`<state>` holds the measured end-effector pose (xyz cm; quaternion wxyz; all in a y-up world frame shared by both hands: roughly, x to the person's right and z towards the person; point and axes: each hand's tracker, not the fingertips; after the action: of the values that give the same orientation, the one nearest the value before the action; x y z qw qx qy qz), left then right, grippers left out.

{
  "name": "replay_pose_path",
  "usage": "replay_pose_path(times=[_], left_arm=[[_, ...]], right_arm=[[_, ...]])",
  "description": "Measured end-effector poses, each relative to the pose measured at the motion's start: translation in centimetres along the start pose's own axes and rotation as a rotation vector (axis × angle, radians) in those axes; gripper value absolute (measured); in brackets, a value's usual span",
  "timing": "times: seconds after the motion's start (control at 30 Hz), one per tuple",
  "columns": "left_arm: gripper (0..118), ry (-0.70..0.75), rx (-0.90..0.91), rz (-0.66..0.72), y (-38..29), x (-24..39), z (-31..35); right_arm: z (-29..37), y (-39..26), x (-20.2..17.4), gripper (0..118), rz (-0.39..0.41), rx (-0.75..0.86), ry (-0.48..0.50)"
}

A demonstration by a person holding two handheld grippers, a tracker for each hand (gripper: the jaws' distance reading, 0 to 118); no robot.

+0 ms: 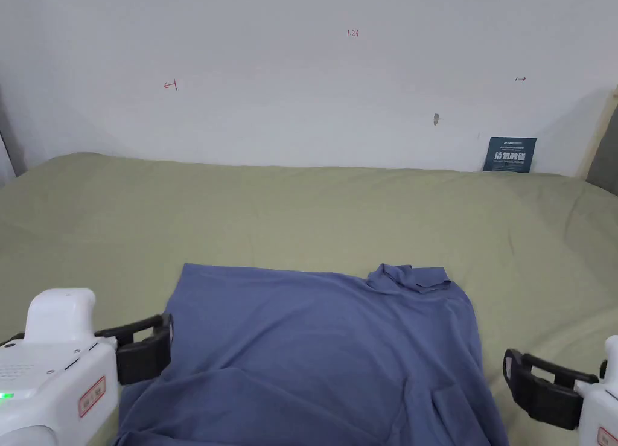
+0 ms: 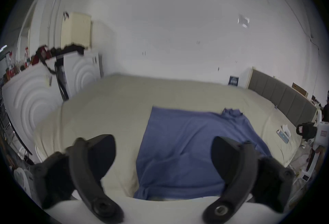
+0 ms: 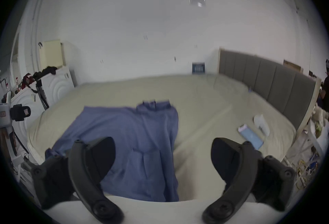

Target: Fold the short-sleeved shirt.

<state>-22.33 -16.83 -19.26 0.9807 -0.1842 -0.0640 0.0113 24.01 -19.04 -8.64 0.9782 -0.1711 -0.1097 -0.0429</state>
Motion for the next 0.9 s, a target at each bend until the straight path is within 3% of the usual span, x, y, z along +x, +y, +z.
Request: replay_pose_path(times=[0.03,0.07,0.1,0.13,0.17,0.4,0.53,0.67,0.7,0.73,0.8,0.9], left_arm=[[68,0.008,0.044,-0.03,0.3,0.8,0.7],[68,0.016,0.068,-0.054,0.3,1.4,1.0],[15,0.007,0.067,-0.065,0.1,1.6,1.1],[0,0.006,0.075,-0.053,-0.2,1.9,1.2],[0,0.004,0.089,-0.033,-0.5,1.5,0.9],[0,-0.013,0.026,-0.004,-1.7,-0.6,0.7],[0,-0.005,-0.212,-0.036,-2.5,-2.7,-0.6],[0,-0.036,-0.434,0.064,-6.8,-5.3,-2.1],[2,-0.053,-0.485,0.098,-7.6,-7.0,-3.5],[22,-0.074,-0.525,0.128,-8.5,-7.6,-4.0],[117,-0.071,-0.564,0.172,-9.6,-8.2,-4.7],[115,-0.067,-0.562,0.201,-10.5,-7.7,-5.5]], right_arm=[[0.7,0.2,-0.6,78,0.016,0.05,0.001],[1.2,0.2,-1.1,78,0.032,0.089,-0.004],[1.4,0.3,-1.3,24,0.049,0.101,-0.006],[1.5,-0.2,-1.8,1,0.043,0.089,-0.031],[1.9,-0.3,-2.1,1,0.046,0.14,-0.056],[1.9,-1.4,-2.0,1,0.006,0.088,-0.023],[0.9,-2.6,-1.5,1,0.018,0.007,-0.018],[-0.5,-4.3,-1.0,1,0.027,-0.125,0.024],[-0.8,-4.6,-0.9,1,0.041,-0.142,0.024],[-1.0,-5.0,-0.9,1,0.056,-0.166,0.012],[-1.4,-5.5,-0.6,1,0.044,-0.19,0.015],[-1.7,-6.2,0.1,1,0.029,-0.237,0.013]])
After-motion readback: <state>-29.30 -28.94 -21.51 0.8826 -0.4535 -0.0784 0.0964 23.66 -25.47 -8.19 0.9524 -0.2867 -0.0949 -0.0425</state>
